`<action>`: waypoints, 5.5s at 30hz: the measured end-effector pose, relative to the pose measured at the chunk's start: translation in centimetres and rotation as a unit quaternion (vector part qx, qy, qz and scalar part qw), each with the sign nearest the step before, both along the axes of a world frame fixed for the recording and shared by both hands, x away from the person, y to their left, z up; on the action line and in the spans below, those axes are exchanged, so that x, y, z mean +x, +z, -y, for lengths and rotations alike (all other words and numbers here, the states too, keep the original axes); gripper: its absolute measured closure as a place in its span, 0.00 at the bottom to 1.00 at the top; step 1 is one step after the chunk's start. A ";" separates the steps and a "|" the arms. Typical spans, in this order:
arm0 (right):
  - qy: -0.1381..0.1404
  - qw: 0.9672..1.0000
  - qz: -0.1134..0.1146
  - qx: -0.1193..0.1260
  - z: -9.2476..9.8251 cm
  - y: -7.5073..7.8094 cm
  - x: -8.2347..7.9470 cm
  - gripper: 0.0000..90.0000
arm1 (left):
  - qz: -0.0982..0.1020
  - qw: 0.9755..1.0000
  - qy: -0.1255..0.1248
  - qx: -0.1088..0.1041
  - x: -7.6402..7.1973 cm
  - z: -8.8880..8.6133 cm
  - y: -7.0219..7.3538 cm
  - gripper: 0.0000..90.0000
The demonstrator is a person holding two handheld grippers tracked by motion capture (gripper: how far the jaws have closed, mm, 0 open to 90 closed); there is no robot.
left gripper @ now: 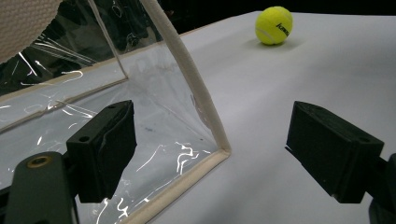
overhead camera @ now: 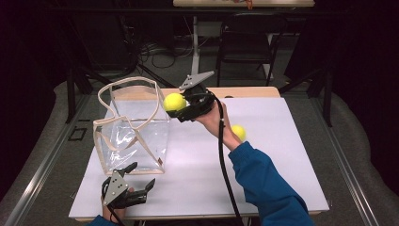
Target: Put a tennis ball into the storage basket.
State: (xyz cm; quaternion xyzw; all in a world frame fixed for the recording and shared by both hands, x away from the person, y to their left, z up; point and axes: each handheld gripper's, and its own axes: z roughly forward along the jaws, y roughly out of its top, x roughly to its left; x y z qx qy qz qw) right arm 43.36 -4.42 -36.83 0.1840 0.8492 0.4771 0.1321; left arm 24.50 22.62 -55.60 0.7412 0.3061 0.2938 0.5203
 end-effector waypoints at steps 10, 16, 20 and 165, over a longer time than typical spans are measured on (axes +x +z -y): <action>0.001 1.000 0.008 0.004 -0.3 0.8 0.1 0.29 | 0.001 1.000 -0.001 0.000 0.0 0.0 0.0 0.17; 0.000 1.000 0.009 0.006 -0.5 1.0 0.2 0.29 | 0.000 1.000 -0.002 0.000 0.0 0.0 0.0 0.17; -0.001 1.000 0.010 0.005 -0.5 1.1 0.3 0.29 | 0.001 1.000 -0.001 0.001 0.0 0.0 0.0 0.17; 0.011 0.999 0.008 -0.039 -10.2 2.5 2.9 0.29 | 0.006 1.000 -0.001 -0.008 -0.1 -0.4 0.2 0.17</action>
